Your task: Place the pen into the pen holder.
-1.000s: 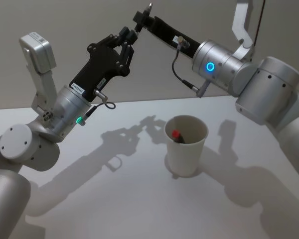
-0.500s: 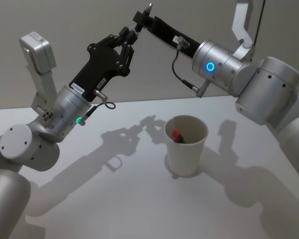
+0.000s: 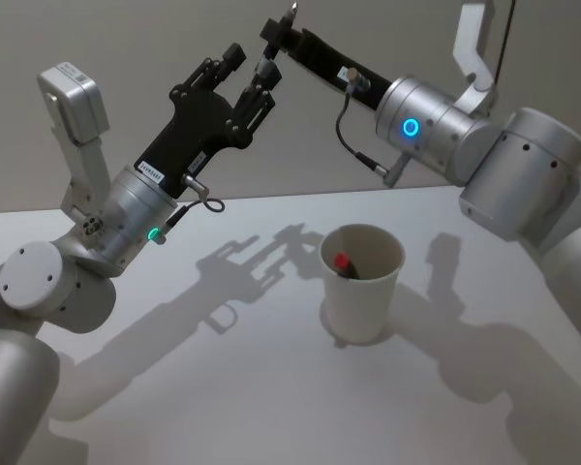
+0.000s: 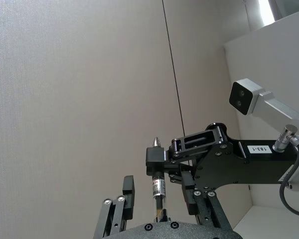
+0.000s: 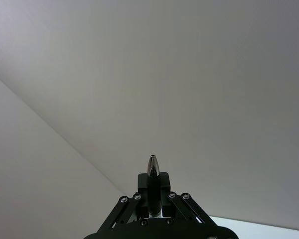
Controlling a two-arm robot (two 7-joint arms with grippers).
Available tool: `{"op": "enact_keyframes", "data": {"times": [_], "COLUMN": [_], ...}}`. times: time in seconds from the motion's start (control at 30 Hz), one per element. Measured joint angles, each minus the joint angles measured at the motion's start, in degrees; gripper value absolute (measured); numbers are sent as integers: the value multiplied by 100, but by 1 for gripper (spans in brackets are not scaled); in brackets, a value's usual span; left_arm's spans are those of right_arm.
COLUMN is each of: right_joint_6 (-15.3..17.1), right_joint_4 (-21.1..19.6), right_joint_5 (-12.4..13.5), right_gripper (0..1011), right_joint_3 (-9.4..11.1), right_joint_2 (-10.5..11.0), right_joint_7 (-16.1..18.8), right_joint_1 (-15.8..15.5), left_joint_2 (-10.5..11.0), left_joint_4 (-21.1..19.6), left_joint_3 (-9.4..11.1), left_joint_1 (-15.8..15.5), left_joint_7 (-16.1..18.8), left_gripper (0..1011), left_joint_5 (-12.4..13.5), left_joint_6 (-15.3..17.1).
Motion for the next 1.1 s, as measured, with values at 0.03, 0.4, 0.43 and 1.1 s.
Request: {"op": "enact_keyframes", "data": {"times": [0.03, 0.4, 0.43, 1.1], "right_joint_6": [-1, -9, -14, -325], "right_joint_4": [-9, -391, -432, -1905], "right_joint_5": [-4, -85, -95, -106], "right_gripper": [118, 118, 118, 118], "right_joint_3": [7, 241, 265, 1122], "right_joint_2": [8, 262, 290, 1628], "right_joint_7": [0, -199, -218, -1059], "right_joint_1": [5, 21, 18, -518], "left_joint_2": [0, 0, 0, 9], "left_joint_4": [0, 0, 0, 0], "left_joint_3": [0, 0, 0, -10], "left_joint_1": [0, 0, 0, 0], "left_joint_7": [0, 0, 0, 1], "left_gripper": [585, 906, 923, 1001], "left_joint_5": [0, 0, 0, 6], "left_joint_6": [0, 0, 0, 11]}}
